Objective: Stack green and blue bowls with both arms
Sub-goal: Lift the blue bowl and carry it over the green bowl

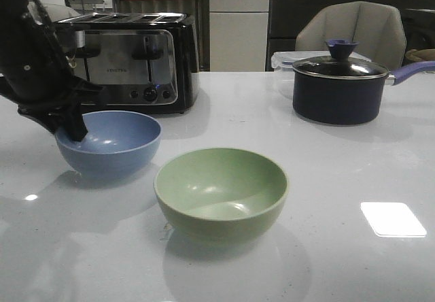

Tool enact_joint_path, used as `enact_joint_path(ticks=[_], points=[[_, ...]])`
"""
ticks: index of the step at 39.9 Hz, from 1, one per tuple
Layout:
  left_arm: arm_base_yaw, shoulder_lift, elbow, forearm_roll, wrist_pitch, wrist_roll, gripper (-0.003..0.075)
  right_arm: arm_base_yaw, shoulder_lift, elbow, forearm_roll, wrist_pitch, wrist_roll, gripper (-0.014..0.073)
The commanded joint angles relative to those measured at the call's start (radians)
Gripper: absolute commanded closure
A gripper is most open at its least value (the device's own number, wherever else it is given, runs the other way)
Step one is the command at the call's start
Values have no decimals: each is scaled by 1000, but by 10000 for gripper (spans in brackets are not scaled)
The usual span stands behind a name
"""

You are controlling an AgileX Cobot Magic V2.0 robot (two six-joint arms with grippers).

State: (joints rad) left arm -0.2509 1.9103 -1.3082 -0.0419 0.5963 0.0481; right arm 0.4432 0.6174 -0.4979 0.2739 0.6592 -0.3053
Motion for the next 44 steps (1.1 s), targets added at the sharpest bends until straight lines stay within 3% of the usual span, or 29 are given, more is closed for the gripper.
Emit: enact_joint_path(ticks=[1,12,23,34,44], points=[[-5,-96,-44,-2,27,-3,627,1,0,-28,2,-62,-11,167],[-32,-280,-50,-135,131,86,627,1,0,-28,2,-62,-11,167],[-181,-340,-50,-218,214,169,627,1,0,-28,2,-62,-11,167],[-342,-315,-36,-218,128,183,627,1,0,-28,2,-62,-11,167],[-364,-243,-36,-218,114,183,627,1,0,-28,2,-62,-11,167]])
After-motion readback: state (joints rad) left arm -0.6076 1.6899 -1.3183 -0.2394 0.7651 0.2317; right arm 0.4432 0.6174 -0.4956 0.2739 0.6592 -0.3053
